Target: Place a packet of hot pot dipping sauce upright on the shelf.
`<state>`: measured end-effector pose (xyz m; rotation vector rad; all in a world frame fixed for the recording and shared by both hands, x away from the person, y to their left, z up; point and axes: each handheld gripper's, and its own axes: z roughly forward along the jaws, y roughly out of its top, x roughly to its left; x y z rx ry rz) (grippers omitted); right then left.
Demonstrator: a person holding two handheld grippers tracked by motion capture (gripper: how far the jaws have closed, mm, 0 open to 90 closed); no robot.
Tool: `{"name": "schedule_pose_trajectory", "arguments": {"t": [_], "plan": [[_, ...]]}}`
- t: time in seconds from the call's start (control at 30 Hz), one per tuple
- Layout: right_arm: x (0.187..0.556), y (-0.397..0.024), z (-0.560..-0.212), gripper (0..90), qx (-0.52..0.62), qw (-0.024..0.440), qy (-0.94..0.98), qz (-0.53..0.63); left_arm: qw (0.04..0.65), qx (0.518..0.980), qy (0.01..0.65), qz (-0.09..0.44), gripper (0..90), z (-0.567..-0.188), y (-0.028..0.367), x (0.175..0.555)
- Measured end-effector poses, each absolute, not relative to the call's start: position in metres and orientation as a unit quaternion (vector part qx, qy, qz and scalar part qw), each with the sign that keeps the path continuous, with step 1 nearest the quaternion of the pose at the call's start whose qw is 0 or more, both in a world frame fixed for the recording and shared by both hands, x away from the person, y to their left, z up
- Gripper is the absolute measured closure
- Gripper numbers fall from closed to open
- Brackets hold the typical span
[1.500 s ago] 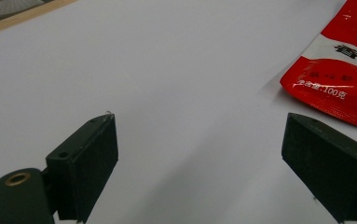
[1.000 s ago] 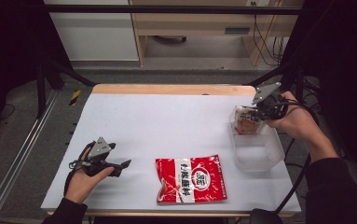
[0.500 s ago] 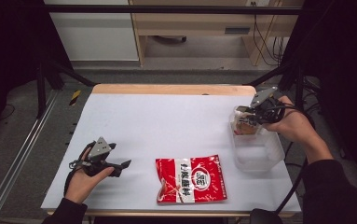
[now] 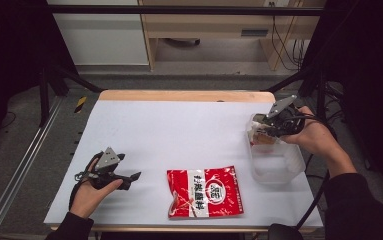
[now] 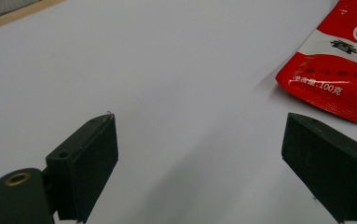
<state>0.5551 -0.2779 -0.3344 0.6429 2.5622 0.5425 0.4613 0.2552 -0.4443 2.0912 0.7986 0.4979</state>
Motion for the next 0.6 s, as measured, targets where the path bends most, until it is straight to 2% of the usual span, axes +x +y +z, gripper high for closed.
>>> {"name": "schedule_pose_trajectory", "arguments": {"t": [0.1,0.23,0.6], "plan": [[0.552,-0.278,-0.332,64.6,0.243,0.22,0.923,0.202,0.411,0.831,0.317,0.199,10.6,-0.444,0.255,0.461],[0.54,-0.28,-0.322,54.8,0.248,0.237,0.913,0.222,0.41,0.832,0.316,0.2,10.6,-0.444,0.254,0.461],[0.518,-0.26,-0.296,32.0,0.262,0.293,0.882,0.259,0.407,0.838,0.306,0.199,10.5,-0.444,0.247,0.459]]}}
